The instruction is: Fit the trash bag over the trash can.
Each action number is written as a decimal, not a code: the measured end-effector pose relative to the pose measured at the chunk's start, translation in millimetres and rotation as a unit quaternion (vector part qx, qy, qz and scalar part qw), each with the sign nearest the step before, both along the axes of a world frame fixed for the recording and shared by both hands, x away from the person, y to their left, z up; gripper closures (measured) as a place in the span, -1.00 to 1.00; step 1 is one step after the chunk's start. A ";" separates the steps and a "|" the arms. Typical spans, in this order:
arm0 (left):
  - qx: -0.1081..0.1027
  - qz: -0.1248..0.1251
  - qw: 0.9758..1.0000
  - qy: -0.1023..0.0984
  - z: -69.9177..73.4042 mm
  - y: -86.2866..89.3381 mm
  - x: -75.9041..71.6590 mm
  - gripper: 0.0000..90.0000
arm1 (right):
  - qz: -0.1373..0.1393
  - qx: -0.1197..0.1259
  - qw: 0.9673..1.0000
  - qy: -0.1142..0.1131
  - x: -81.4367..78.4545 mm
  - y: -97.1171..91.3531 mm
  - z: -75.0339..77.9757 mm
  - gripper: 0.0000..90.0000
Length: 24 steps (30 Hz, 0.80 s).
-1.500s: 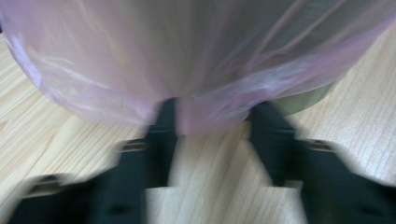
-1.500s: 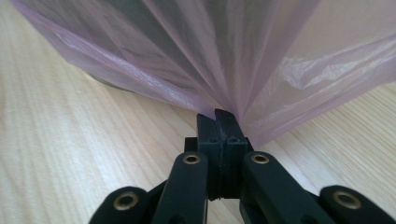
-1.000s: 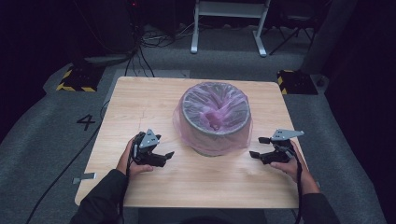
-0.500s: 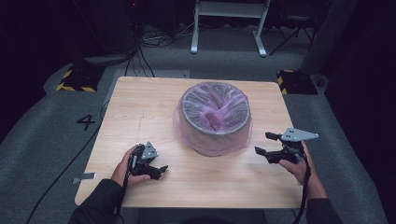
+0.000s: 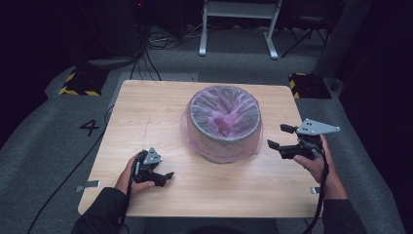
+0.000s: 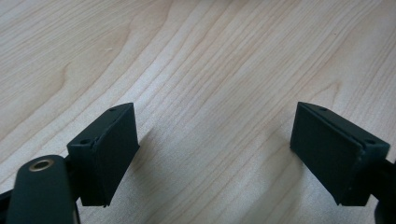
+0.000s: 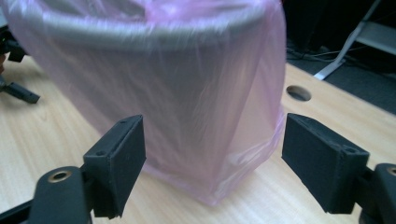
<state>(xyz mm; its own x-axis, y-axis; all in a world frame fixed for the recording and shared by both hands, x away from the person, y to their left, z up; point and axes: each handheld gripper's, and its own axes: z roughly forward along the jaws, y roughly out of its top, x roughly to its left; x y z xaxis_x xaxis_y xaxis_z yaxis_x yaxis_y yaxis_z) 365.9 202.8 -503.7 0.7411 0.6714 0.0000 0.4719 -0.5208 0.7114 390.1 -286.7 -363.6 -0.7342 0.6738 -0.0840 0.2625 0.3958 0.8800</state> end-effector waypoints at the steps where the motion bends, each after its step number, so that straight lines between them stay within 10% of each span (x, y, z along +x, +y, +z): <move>1: 0.000 0.000 1.000 0.001 0.0 0.1 0.4 -0.68 | 0.002 0.000 1.000 -0.001 1.3 0.3 2.7 -0.52; 24: -0.002 0.001 1.000 0.004 -0.4 -0.1 1.6 -0.72 | 0.016 0.000 0.999 -0.040 11.7 30.8 44.3 -0.56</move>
<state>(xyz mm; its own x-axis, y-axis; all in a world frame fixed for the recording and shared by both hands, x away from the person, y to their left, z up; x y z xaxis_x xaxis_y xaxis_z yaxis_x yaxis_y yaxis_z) 367.6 202.7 -504.2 0.7397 0.6729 -0.0083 0.4788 -0.5176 0.7091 401.8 -255.9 -319.3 -0.7465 0.6498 -0.1433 0.1778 0.4023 0.8981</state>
